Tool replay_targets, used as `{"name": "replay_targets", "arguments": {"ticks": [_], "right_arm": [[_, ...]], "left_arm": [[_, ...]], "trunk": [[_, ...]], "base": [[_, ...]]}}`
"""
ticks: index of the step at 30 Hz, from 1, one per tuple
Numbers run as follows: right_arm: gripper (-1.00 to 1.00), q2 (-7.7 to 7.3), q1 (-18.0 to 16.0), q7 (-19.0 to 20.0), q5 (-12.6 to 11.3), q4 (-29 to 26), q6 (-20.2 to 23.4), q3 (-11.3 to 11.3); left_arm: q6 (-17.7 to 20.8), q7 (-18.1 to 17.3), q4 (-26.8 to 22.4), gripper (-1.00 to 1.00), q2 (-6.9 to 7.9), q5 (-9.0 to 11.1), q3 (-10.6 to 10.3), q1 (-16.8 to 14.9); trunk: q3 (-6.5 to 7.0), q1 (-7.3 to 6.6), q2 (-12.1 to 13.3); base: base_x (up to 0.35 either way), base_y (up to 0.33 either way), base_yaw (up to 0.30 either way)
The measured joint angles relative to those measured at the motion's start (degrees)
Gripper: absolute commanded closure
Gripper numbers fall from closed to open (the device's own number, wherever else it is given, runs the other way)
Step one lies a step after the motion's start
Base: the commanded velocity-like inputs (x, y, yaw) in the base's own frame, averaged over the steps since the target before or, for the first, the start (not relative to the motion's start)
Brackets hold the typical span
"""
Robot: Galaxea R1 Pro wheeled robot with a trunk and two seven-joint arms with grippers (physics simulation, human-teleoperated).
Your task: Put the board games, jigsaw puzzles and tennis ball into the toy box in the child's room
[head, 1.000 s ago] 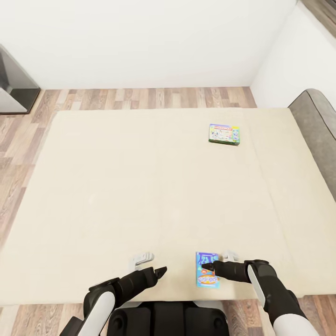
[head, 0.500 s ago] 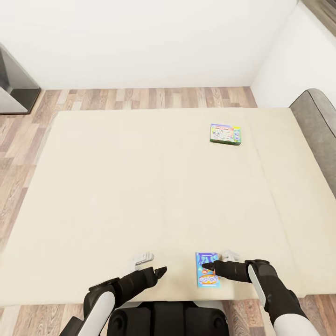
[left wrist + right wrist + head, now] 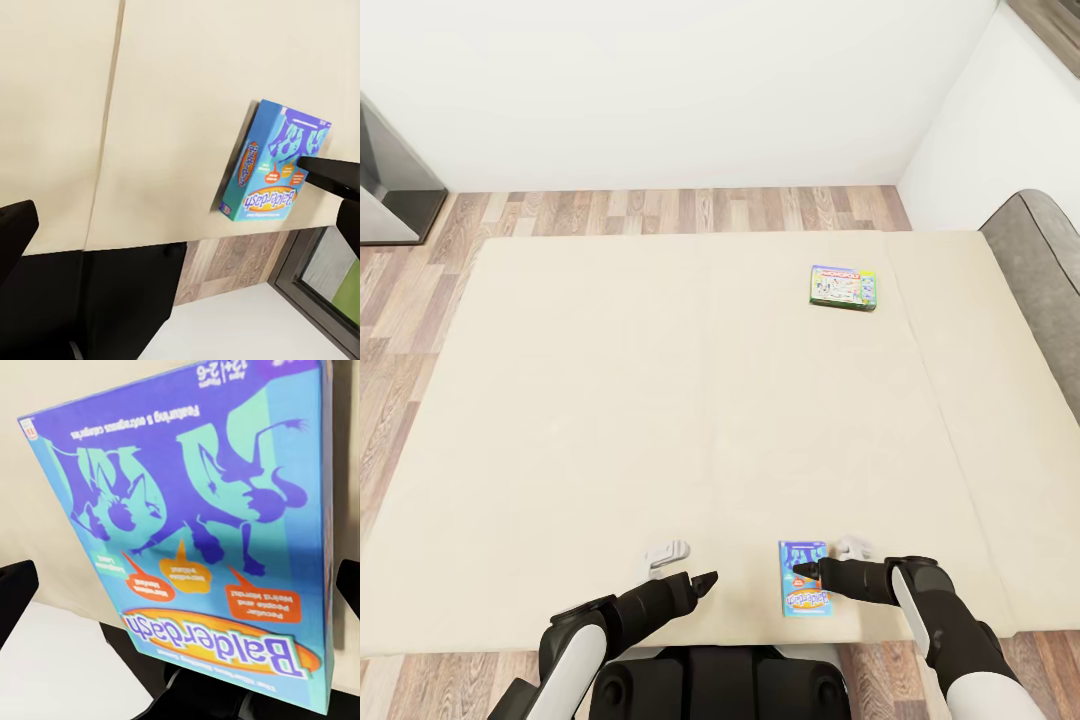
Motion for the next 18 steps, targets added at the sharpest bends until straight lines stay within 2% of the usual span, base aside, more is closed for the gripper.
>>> {"name": "replay_targets", "arguments": {"ticks": [9,18], "right_arm": [[-1.0,-0.06,0.0,-0.03,0.03,-0.03,-0.07,0.0],[-1.0,-0.11,-0.01,-0.03,0.02,-0.02,-0.12,-0.03]], "left_arm": [[0.0,0.0,0.04,-1.0,0.0,0.0,0.0,0.0],[0.01,0.01,0.06,-1.0,-0.01,0.0,0.01,0.01]], "trunk": [[0.0,0.0,0.0],[0.0,0.0,0.0]], "base": [[0.0,0.024,0.0],[0.0,0.19,0.0]]}}
